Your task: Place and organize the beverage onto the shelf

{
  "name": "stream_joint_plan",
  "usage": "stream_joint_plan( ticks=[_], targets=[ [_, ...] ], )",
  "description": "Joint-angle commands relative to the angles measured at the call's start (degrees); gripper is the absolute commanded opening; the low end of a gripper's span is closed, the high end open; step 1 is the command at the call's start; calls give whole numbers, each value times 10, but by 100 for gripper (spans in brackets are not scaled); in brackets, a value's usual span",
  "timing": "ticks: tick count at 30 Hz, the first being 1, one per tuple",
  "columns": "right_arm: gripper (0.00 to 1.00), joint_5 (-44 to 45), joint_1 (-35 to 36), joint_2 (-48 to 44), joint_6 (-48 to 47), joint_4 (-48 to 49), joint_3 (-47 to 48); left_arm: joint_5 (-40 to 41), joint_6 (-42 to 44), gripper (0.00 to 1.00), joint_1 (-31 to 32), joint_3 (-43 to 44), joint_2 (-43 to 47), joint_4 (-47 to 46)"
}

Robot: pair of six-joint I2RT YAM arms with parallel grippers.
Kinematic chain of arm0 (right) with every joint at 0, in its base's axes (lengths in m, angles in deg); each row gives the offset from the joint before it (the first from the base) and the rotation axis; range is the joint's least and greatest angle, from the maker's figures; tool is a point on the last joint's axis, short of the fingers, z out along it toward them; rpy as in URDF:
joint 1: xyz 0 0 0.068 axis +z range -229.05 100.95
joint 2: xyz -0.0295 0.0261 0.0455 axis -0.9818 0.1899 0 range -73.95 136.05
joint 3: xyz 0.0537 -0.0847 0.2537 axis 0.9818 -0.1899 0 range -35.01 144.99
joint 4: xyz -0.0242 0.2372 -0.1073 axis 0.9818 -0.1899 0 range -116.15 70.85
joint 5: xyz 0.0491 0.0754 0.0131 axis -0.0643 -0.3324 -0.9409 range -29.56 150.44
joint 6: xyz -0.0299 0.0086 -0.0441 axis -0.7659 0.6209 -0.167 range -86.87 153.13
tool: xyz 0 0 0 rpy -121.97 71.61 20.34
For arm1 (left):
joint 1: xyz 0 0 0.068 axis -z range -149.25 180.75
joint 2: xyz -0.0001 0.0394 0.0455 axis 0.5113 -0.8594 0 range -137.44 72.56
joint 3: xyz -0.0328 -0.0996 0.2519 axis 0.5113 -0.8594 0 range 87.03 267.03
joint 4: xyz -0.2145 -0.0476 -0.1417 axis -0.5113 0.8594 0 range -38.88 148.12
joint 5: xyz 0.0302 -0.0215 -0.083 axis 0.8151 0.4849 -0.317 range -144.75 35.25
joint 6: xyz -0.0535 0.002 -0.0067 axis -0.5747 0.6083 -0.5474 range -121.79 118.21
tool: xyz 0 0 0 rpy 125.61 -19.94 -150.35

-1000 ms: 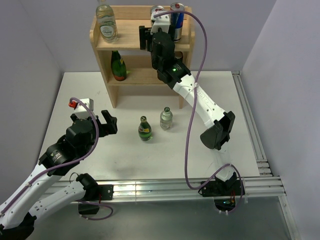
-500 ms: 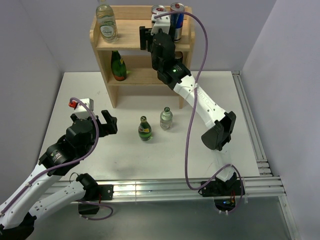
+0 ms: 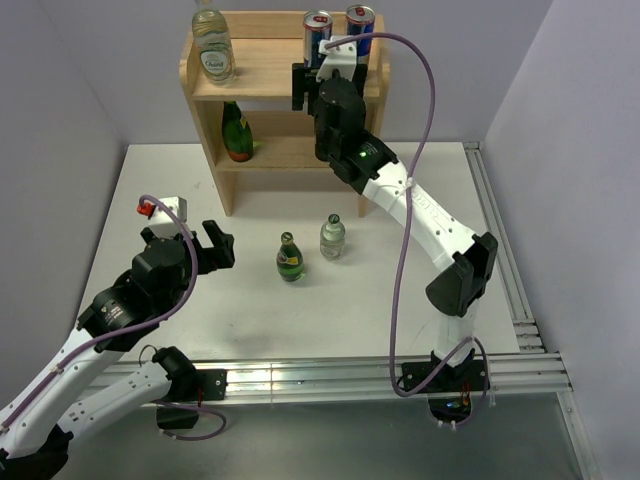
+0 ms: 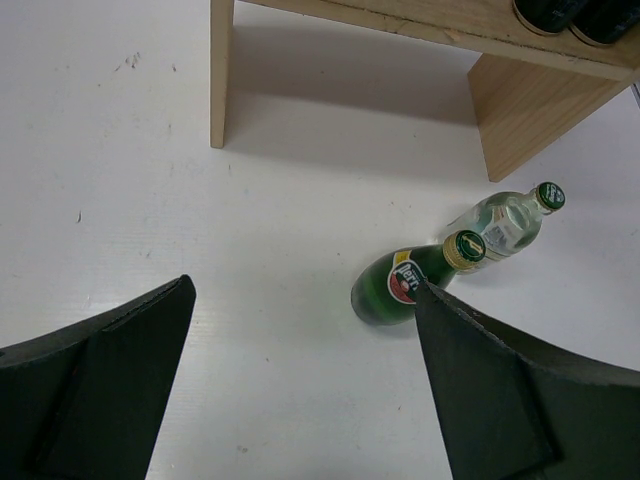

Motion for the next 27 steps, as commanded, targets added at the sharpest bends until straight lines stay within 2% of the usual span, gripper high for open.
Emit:
stream_joint_plan(
  ticks=[1,9,19,27],
  targets=[
    [89,29,0,-35,25,-19,-36,4,6,99,-3,-4,4,-15],
    [90,21,12,-62,25,-26,-77,6,4,99,-3,-4,2,-13],
    [90,53,23,-121,77,-32,-143,6,3,99,-3,-4,1,-13],
    [90,78,35,-215,142,-41,-262,9,3,99,-3,-2,-5,-11]
  ],
)
